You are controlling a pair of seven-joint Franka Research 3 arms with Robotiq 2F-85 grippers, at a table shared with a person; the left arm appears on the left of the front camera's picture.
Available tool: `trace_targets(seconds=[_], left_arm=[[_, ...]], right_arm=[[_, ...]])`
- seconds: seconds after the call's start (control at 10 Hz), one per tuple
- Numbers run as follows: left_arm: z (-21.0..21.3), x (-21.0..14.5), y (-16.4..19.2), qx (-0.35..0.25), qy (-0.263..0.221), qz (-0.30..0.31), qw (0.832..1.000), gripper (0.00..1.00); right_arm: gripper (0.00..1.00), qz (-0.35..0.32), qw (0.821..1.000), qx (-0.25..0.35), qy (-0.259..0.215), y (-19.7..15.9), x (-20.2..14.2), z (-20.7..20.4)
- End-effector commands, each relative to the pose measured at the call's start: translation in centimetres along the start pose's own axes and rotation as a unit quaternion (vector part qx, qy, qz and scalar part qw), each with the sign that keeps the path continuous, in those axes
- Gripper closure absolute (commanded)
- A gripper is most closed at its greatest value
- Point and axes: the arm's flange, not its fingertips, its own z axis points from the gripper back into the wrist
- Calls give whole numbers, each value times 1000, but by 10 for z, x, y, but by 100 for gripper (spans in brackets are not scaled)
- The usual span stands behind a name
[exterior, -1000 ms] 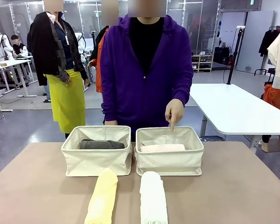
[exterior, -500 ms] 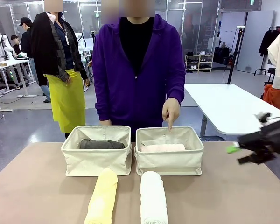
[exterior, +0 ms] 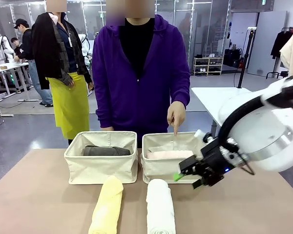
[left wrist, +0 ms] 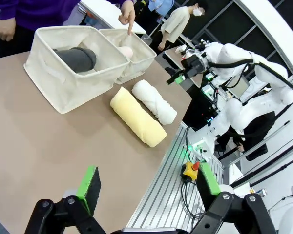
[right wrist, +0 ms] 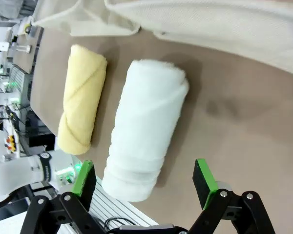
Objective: Divide the towels into two baskets.
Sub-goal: Pick up one hotel-folded towel from the bottom of the table and place it in the Fabric basket indicated by the person.
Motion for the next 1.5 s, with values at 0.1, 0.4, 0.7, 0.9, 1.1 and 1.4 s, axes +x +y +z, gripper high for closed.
trace_targets(seconds=[0.1,0.4,0.7,0.9,1.1,1.4], left_arm=[[2,-2,-3,-4,1,0,1000,0],[2,-2,-3,-4,1,0,1000,0],[2,-2,-3,-4,1,0,1000,0],[2,-2,-3,-4,1,0,1000,0],[2,-2,-3,-4,1,0,1000,0],[2,-2,-3,-4,1,0,1000,0]], right_arm=[[0,-32,998,-46,10,11,-66,-35],[0,-40,996,-73,26,25,-73,-62],[0,-53,995,-80,0,28,-69,-72],[0,-55,994,-89,8,30,-68,-81],[0,-46,995,-90,9,34,-65,-91],[18,-31,997,-73,11,32,-61,-93]])
